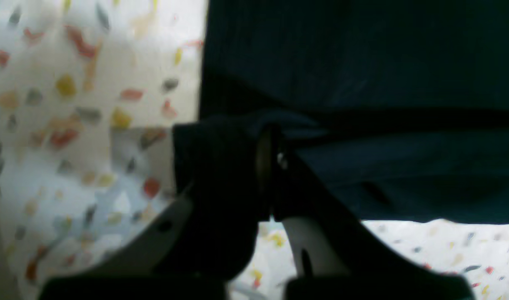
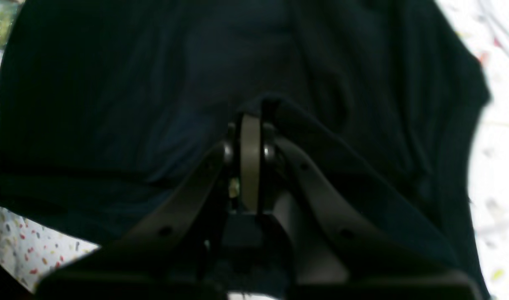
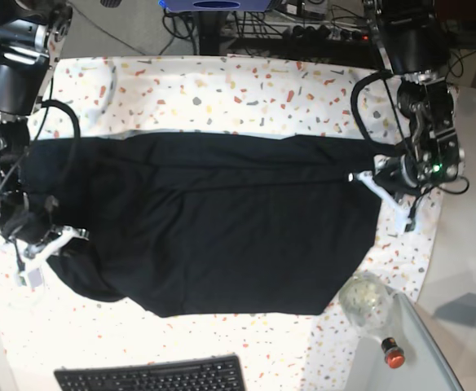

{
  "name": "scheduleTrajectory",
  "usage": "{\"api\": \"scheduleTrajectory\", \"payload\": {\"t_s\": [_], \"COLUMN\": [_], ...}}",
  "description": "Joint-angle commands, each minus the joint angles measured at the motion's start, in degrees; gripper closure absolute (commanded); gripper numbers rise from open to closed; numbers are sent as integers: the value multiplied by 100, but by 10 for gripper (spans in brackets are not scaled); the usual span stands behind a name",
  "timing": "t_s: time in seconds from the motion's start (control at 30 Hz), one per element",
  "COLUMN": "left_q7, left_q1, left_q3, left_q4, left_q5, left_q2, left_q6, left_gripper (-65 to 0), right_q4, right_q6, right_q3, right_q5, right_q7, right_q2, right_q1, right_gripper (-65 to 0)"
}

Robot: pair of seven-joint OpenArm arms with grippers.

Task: Layout the t-shirt on the table in an organized manner, then fold the t-shirt properly
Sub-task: 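Lower the stretched shirt onto the table with both grippers, then pull the held shirt edge with both grippers away from the body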

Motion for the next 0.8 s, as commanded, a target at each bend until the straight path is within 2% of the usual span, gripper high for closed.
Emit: {"api": "scheduleTrajectory", "payload": {"t_s": [0.0, 0.57, 0.6, 0.67, 0.77], "left_q7": [-75, -84, -84, -93, -93], "left_q1": [-104, -271, -271, -271, -421], "left_q3": [-8, -87, -87, -149, -430], "left_q4": [33, -196, -187, -152, -178], "left_q5": [-31, -31, -31, -75, -93], "left_q2": [-50, -23, -23, -23, 3], "left_q6": [1, 1, 1, 1, 1], "left_gripper": [0, 0, -84, -295, -522], "right_q4": [9, -176, -176, -149, 106], "right_q6": [23, -3, -3, -3, -3], "right_q3": [-36, -54, -45, -45, -45], "right_q5": [74, 83, 100, 109, 109], "right_q7": [177, 327, 327, 327, 327], "right_q2": [98, 98, 98, 98, 89], "right_q1": [131, 139, 139, 139, 25], "right_gripper": [0, 0, 0, 0, -177]}}
